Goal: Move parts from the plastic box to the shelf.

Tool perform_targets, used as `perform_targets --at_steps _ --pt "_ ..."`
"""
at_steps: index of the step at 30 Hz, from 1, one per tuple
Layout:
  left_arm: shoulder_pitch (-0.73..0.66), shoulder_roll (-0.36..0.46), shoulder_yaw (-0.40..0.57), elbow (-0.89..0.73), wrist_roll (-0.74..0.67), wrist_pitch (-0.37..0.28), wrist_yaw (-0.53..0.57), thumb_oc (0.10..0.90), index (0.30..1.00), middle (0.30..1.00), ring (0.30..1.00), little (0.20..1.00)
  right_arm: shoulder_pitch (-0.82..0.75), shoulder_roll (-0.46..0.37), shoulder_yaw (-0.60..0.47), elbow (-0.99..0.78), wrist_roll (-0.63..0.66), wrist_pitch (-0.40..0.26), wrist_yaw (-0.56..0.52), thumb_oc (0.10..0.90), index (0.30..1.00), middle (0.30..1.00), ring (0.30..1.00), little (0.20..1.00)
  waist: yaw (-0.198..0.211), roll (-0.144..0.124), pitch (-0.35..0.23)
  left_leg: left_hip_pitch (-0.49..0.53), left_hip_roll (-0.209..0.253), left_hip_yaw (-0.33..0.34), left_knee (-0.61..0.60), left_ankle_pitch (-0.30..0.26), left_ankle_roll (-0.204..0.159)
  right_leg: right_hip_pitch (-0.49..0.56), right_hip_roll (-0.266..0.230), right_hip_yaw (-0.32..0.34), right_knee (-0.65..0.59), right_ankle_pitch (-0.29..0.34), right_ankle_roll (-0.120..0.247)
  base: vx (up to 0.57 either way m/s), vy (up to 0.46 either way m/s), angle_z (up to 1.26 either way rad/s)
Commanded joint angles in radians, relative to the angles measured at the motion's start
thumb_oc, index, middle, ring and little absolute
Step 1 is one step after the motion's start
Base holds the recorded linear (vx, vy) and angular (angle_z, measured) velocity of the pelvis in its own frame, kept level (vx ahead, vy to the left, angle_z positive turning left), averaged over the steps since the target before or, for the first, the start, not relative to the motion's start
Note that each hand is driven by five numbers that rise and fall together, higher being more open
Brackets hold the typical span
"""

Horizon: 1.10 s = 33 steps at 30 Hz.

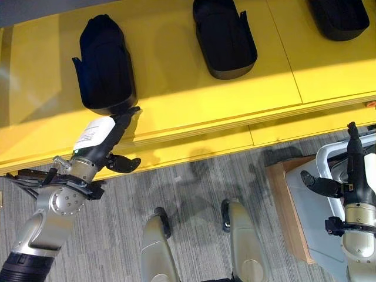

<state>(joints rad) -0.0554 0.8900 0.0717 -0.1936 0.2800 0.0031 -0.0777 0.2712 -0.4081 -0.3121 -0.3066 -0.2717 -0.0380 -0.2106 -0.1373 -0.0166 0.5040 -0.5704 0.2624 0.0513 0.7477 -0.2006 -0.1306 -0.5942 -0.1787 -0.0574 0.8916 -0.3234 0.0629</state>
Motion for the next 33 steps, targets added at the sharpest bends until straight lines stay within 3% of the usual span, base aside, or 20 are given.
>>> perform_targets --at_steps 1,33 --pt "-0.103 0.086 -0.009 0.037 -0.013 -0.020 0.059 0.900 1.000 1.000 1.000 1.000 -0.036 -0.047 -0.104 -0.086 -0.009 -0.066 -0.036 0.900 1.000 1.000 1.000 1.000 -0.024 -0.012 -0.064 0.025 0.034 -0.031 -0.008 0.013 0.014 0.064 -0.022 0.032 -0.056 0.002 0.018 0.00 0.000 0.00" --pt "-0.231 0.106 -0.074 0.145 -0.004 -0.013 0.084 0.900 1.000 1.000 1.000 1.000 -0.032 -0.053 -0.110 -0.086 -0.013 -0.077 -0.028 0.900 1.000 1.000 1.000 1.000 -0.032 -0.019 -0.068 0.018 0.033 -0.025 0.011 0.002 0.016 0.053 -0.023 0.041 -0.046 0.003 0.022 0.00 0.000 0.00"
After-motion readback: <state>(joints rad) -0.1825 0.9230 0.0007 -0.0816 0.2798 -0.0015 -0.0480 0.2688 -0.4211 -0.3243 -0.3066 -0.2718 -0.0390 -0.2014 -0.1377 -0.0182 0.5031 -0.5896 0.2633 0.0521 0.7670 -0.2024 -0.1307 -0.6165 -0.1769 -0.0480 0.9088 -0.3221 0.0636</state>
